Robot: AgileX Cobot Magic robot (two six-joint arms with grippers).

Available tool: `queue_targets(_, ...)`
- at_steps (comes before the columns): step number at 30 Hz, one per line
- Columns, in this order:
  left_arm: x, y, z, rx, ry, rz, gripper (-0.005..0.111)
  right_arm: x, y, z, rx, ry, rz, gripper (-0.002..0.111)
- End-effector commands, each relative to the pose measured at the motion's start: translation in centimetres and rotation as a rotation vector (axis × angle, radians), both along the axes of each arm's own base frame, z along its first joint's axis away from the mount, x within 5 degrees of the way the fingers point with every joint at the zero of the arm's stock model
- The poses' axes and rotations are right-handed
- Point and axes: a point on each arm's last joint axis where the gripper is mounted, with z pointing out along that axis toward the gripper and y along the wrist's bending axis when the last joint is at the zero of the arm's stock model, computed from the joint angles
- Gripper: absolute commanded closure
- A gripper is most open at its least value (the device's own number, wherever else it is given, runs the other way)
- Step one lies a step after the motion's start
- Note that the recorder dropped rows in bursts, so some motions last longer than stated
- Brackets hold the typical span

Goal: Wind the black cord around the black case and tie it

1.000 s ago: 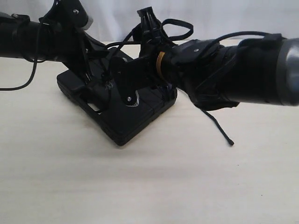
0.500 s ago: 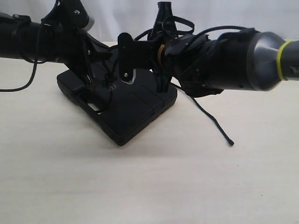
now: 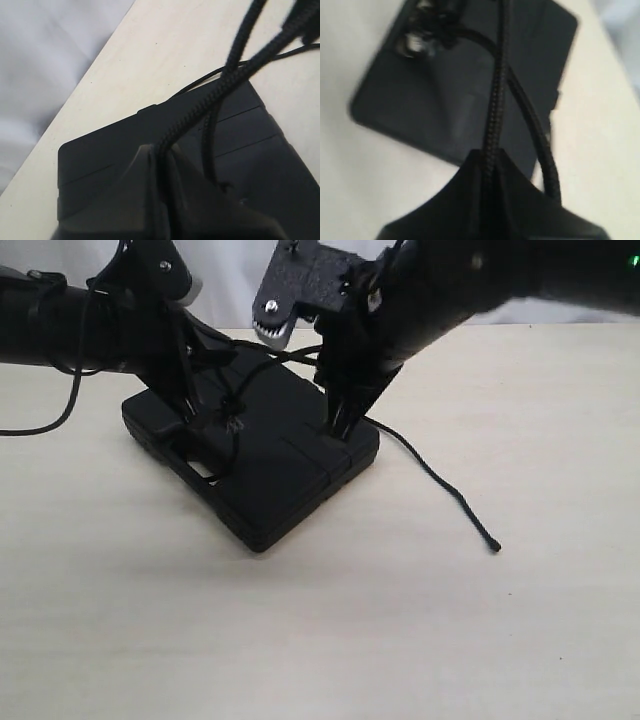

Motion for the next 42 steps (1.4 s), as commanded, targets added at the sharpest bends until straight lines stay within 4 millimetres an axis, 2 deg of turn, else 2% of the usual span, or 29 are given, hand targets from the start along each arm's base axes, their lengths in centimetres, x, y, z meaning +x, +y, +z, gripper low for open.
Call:
queue_targets(1, 0.3, 0.2, 0.3, 0.007, -0.015, 0.030, 0.107, 0.6, -1.6, 2.0, 0.189, 0.289, 0.036, 0.104)
queue_targets(4, 0.3, 0.2, 0.3, 0.007, -0.015, 0.030, 0.107, 1.9, -2.8, 3.1, 0.326, 0.425, -0.051, 0.104)
queue_targets(7, 0.3, 0.2, 0.3, 0.007, -0.015, 0.030, 0.107, 3.5, -3.5, 3.3, 0.493, 0.592, -0.148, 0.104)
queue_targets(9, 0.2, 0.2, 0.3, 0.002, -0.013, 0.023, 0.107, 4.8, -3.6, 2.8, 0.634, 0.689, -0.211, 0.104)
queue_targets(13, 0.2, 0.2, 0.3, 0.004, -0.014, 0.021, 0.106, 6.2, -3.0, 0.9, 0.759, 0.812, -0.256, 0.104)
queue_targets(16, 0.2, 0.2, 0.3, 0.008, -0.017, 0.019, 0.095, 7.1, -2.5, 0.2, 0.836, 0.853, -0.319, 0.104)
queue_targets(21, 0.3, 0.3, 0.3, 0.015, -0.020, 0.032, 0.058, 8.0, -2.5, 0.5, 0.935, 0.850, -0.415, 0.104)
queue_targets(24, 0.5, 0.7, 0.3, 0.042, -0.033, 0.079, 0.046, 8.0, -2.4, 0.7, 0.960, 0.864, -0.416, 0.104)
queue_targets(27, 0.6, 1.2, 0.8, 0.036, -0.048, 0.151, 0.046, 8.0, -2.4, 0.7, 0.966, 0.868, -0.432, 0.104)
queue_targets(31, 0.6, 2.1, 2.1, -0.063, -0.056, 0.317, 0.047, 8.0, -2.4, 0.7, 0.964, 0.875, -0.430, 0.104)
queue_targets(33, 0.6, 2.0, 2.3, -0.101, -0.048, 0.326, 0.047, 8.0, -2.4, 0.7, 0.964, 0.875, -0.430, 0.104)
queue_targets(37, 0.8, 0.7, 1.0, -0.151, 0.005, 0.198, 0.046, 7.8, -2.1, 0.8, 0.977, 0.889, -0.421, 0.104)
queue_targets(42, 2.6, 0.4, -0.1, -0.145, 0.021, 0.292, 0.046, 7.8, -2.1, 0.8, 0.984, 0.892, -0.421, 0.104)
